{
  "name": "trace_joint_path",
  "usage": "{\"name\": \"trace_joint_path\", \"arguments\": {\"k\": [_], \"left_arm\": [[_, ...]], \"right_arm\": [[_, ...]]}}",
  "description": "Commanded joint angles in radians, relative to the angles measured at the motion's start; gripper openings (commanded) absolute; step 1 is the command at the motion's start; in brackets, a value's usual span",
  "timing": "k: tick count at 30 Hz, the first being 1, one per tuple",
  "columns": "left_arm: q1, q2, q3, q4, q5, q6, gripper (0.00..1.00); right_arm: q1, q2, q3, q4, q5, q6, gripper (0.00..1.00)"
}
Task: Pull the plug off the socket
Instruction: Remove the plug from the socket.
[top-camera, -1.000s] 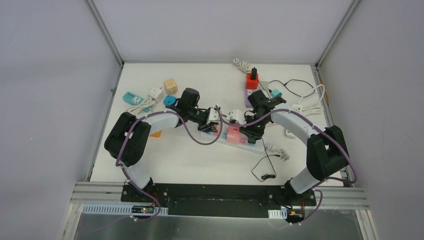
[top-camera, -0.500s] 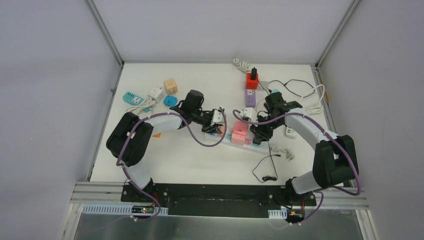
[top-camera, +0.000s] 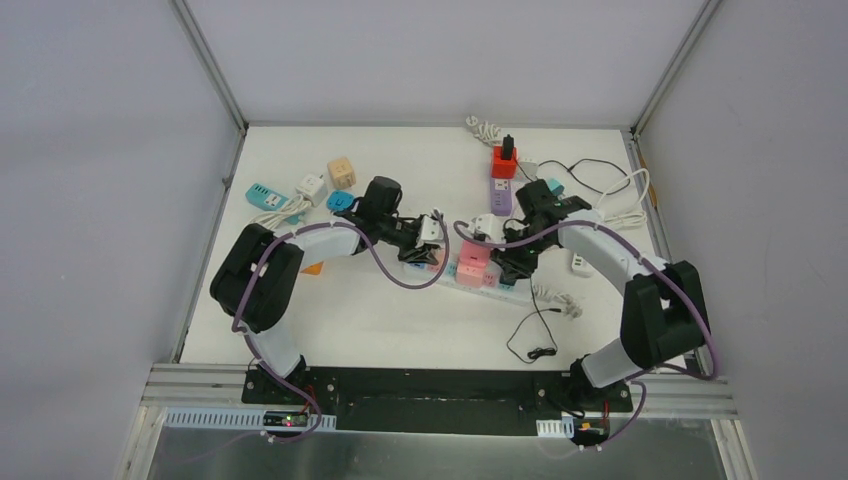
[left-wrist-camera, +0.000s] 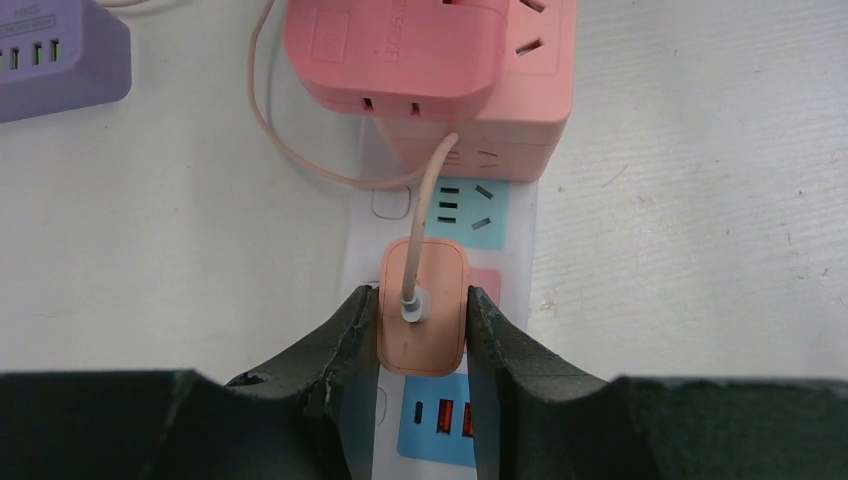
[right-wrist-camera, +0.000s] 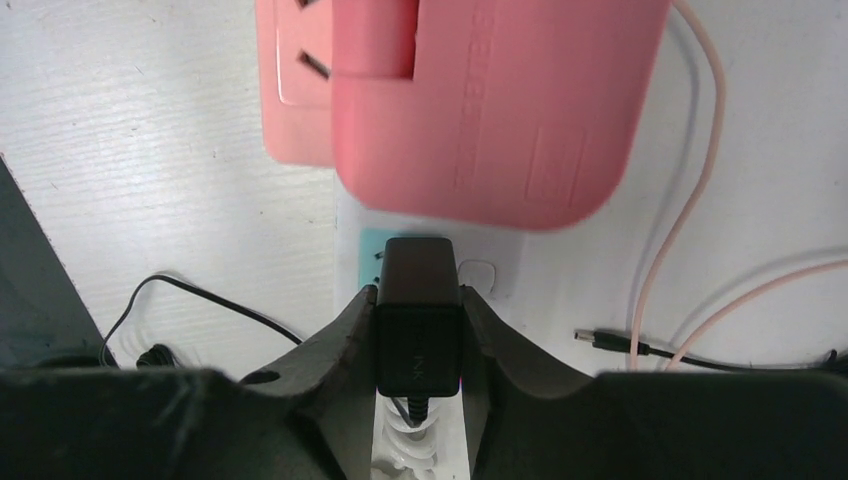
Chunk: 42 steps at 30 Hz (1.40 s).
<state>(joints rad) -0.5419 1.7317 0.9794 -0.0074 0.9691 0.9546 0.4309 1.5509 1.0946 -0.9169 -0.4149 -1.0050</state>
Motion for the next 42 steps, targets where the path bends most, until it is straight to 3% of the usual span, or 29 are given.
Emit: {"name": "trace_joint_path", "arguments": {"k": [1,6,13,18,20,24,27,35,42], "left_arm": [[-0.021,0.038,0.002,-0.036,-0.058,0.016,0.0],[-0.021,0.041,0.005,-0.037,-0.06,0.015,0.0],[-0.022,0.042,0.006,-0.037,-0.066,0.011,0.0],[-0.022,0.039,0.011,-0.031,-0.078,-0.011,0.02],[-0.021,0.036,0.014,-0.008,-0.086,-0.055,0.13],[-0.022,0.016,-0.013,0.105,-0.088,-0.179,0.52],[-0.021,-0.008,-0.04,0.18,-0.096,-0.253,0.7],[-0.02,-0.124,-0.088,0.251,-0.21,-0.388,0.91],[0.001,-0.254,-0.099,0.196,-0.266,-0.51,0.94]], "right_arm": [[-0.11,-0.132,-0.098,0.003,-0.112,-0.069,0.0],[-0.141,-0.142,-0.059,-0.008,-0.174,-0.067,0.0],[-0.014,-0.036,0.146,-0.066,-0.197,-0.019,0.0],[-0.081,-0.103,0.086,-0.112,-0.211,-0.041,0.0],[-0.137,-0.147,0.055,-0.134,-0.252,-0.053,0.0],[-0.201,-0.218,0.021,-0.132,-0.298,-0.045,0.0],[-0.219,-0.219,0.041,-0.158,-0.323,-0.046,0.0],[-0.236,-0.234,0.06,-0.172,-0.395,-0.009,0.0],[-0.247,-0.253,0.065,-0.173,-0.455,0.022,0.0]]}}
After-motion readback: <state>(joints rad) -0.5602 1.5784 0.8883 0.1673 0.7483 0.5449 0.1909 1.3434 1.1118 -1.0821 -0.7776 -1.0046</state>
